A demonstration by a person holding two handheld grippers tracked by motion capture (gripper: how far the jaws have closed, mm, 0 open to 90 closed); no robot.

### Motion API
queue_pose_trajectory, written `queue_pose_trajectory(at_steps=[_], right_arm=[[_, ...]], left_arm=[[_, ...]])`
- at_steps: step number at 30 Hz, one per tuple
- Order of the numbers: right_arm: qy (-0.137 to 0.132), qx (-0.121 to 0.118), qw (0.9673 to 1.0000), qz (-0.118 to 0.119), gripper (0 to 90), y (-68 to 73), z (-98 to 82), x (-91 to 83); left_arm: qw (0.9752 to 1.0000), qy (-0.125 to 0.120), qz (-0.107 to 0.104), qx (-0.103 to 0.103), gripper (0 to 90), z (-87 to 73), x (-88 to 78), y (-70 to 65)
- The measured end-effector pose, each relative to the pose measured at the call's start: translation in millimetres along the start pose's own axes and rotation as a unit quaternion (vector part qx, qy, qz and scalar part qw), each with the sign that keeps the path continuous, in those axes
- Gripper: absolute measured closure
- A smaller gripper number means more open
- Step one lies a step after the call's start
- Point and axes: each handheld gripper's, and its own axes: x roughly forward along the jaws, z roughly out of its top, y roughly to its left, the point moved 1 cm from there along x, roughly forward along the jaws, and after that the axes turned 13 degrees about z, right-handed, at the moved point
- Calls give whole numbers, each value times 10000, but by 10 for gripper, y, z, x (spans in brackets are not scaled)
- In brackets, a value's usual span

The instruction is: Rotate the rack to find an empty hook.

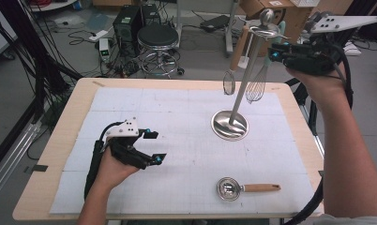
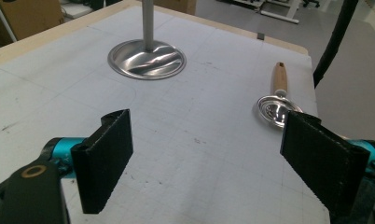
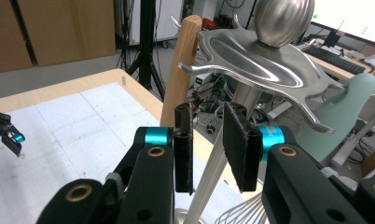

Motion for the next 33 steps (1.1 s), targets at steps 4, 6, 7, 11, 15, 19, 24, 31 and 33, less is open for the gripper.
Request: queue_pose_trajectory(at_steps=[4,6,7,11,15,19,24,31,33], right_arm=[[10,-32,10000,-1,728,-1,-4,16],[4,-22,10000,7,727,-2,-14,20],[11,-35,10000,-7,728,-7,-22,21],[33,84,9999,-63,733,-32,-79,22],[46,142,9997,-171,740,-92,-118,-9],[-7,226,9994,-272,753,-131,-125,-63],[75,365,9984,-422,778,-220,-161,-103],[-27,368,9971,-660,813,-345,-148,-177],[-16,369,9966,-740,821,-357,-117,-198]], left_arm=[[10000,2,7,0,175,1,-5,-1],[10000,-3,3,-8,176,1,-5,-4],[10000,10,11,1,175,1,-5,-4],[10000,20,8,7,175,-1,0,-4],[10000,23,15,-18,175,-7,3,0],[10000,29,20,-20,175,-11,6,5],[10000,48,16,-4,175,-15,8,7],[10000,57,30,-6,175,-24,9,23],[10000,62,28,-34,175,-28,12,25]])
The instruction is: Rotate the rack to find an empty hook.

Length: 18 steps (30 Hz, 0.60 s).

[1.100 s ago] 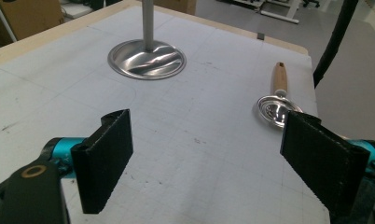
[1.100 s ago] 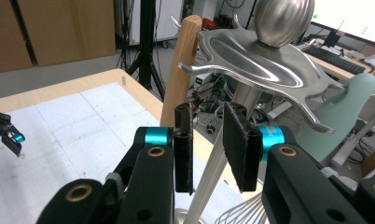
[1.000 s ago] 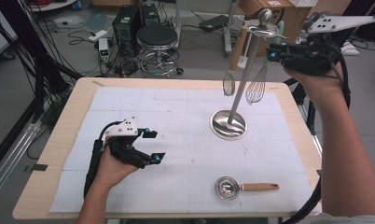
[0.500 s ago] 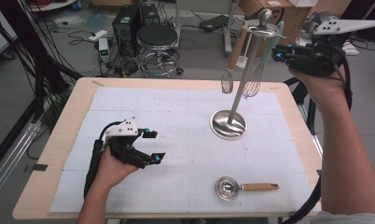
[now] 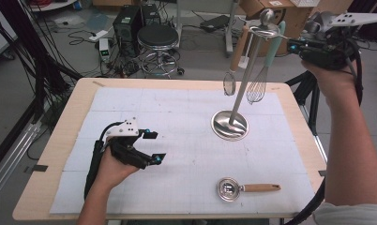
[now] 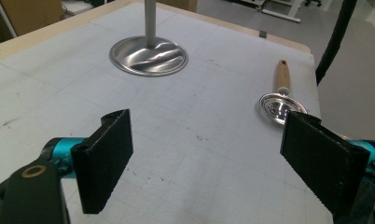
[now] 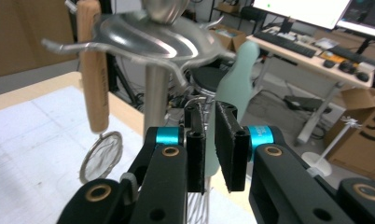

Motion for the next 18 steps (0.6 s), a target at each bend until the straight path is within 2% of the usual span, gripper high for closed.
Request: queue_pose_trajectory(at_steps=[5,7,10,13,16,18], right_arm=[[-82,-14,10000,-43,829,-16,76,-15],[-104,-137,9999,-6,832,2,100,-9],[-138,-190,9997,90,832,61,120,-2],[-70,-322,9993,164,832,135,135,26],[-113,-483,9984,283,833,235,170,61],[-69,-488,9982,336,833,294,184,84]], left_arm=[[10000,-1,8,-4,175,-1,1,-1],[10000,-14,-10,-8,175,-1,1,2],[10000,-13,-12,-14,175,-3,4,2],[10000,-12,-11,-2,176,0,3,-1],[10000,-35,4,18,176,5,0,-2],[10000,-46,1,5,176,7,3,-8]])
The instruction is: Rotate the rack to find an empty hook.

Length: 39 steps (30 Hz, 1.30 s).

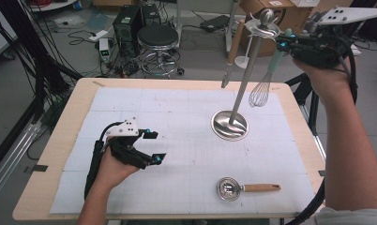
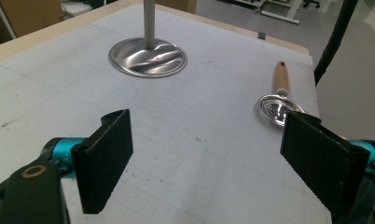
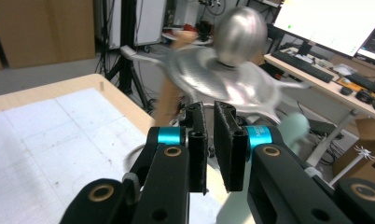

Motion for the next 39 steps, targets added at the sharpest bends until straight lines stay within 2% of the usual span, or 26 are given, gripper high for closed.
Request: queue_pose_trajectory(at_steps=[3,8,17,24,26,29,32,33,39], right_arm=[[24,-142,9999,57,832,46,22,51],[71,-201,9997,118,830,86,34,92],[49,-134,9997,187,791,109,-16,79],[-2,-31,9993,366,750,150,-152,54],[-20,-125,9989,447,735,161,-196,56],[19,-110,9986,514,725,186,-294,66],[-18,-28,9984,570,706,210,-368,60],[-46,-69,9981,606,699,212,-390,58],[-190,19,9960,870,654,289,-508,103]], left_arm=[[10000,12,-36,-14,176,1,2,-12],[10000,8,-28,-8,175,2,-5,-8],[10000,23,-45,10,175,1,-1,-8],[10000,39,-34,-6,175,0,7,-15],[10000,37,-40,0,175,-1,11,-17],[10000,38,-41,5,175,-1,8,-13],[10000,46,-43,16,175,-3,8,-12],[10000,39,-41,-1,175,-3,10,-15],[10000,61,-53,34,175,-3,18,-20]])
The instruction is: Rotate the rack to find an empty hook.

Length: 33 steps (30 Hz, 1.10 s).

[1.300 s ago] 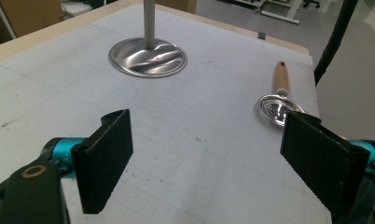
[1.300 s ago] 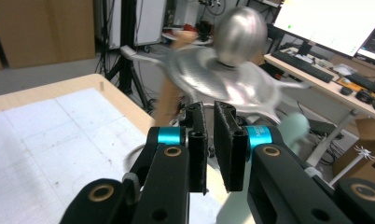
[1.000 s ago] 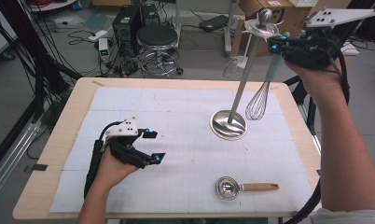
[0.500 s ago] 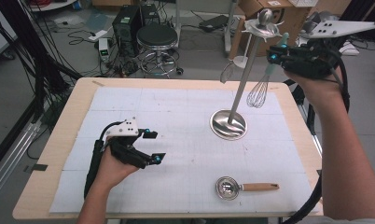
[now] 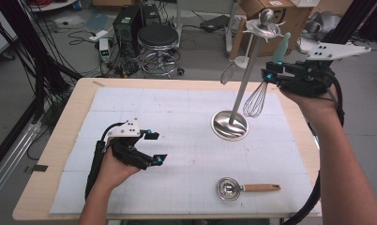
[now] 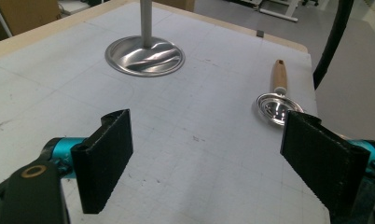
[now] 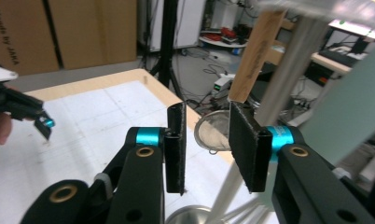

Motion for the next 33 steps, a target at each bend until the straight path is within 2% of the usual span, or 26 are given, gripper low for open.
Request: queue_pose_trajectory(at_steps=[5,6,11,19,33], right_arm=[[-35,121,9997,212,603,75,-134,74],[-78,59,9997,231,591,73,-169,100],[-36,186,9991,392,535,107,-346,192],[-34,301,9981,542,478,158,-527,267],[-87,457,9954,843,393,343,-842,357]], left_arm=[[10000,-11,7,-18,175,-3,-10,7],[10000,-10,20,-36,175,-6,-11,9],[10000,-8,19,-44,175,-11,-12,12],[10000,1,14,-50,175,-14,-14,15],[10000,-52,-16,-64,175,-16,-34,13]])
